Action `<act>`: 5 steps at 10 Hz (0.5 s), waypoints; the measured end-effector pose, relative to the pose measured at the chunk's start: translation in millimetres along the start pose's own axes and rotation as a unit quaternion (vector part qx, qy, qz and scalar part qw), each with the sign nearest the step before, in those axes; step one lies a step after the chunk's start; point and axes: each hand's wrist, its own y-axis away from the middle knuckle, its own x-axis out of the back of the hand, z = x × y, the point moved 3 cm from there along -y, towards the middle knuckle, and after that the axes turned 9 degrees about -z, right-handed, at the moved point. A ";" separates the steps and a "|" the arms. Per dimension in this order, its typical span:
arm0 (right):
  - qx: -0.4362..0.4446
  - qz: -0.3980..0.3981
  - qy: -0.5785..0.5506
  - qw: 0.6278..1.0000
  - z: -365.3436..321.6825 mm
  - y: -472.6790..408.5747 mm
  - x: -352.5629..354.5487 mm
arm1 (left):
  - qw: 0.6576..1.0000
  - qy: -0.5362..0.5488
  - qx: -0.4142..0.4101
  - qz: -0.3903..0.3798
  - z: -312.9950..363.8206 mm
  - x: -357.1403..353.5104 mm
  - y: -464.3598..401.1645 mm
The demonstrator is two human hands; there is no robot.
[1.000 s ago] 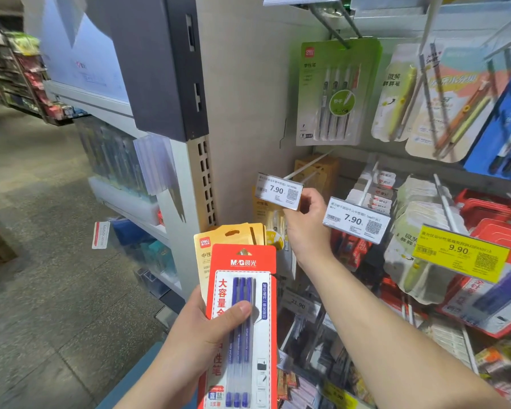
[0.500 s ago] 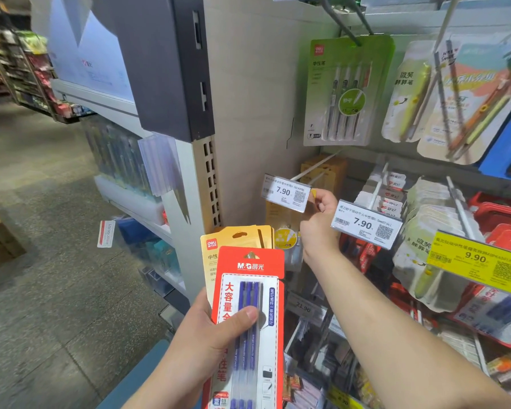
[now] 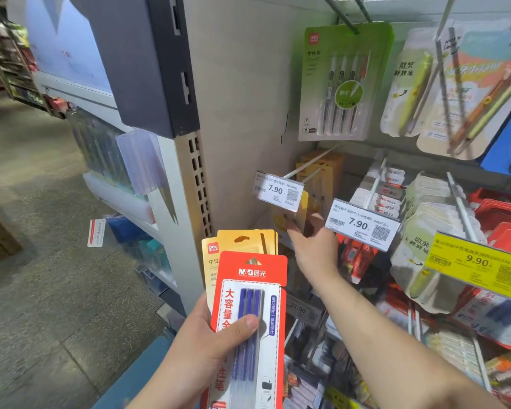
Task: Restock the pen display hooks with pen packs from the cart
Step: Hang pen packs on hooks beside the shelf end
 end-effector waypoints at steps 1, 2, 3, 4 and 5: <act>0.006 0.019 0.048 0.999 10.0 -13.4 1.3 | 1.000 -0.003 0.002 0.006 -1.9 2.6 -2.5; -0.025 0.022 0.093 0.995 25.1 -31.8 0.1 | 1.000 -0.001 0.003 0.015 -3.1 3.9 -2.4; -0.111 -0.034 0.122 0.986 15.8 -32.8 11.0 | 1.000 0.005 0.004 0.022 -3.5 3.4 -0.8; -0.161 -0.069 0.260 0.950 15.9 -30.3 18.8 | 1.000 0.005 0.008 0.027 -2.6 3.2 1.1; -0.134 -0.079 0.463 0.873 4.9 -31.2 23.2 | 0.999 0.004 0.010 0.032 -2.1 4.0 3.3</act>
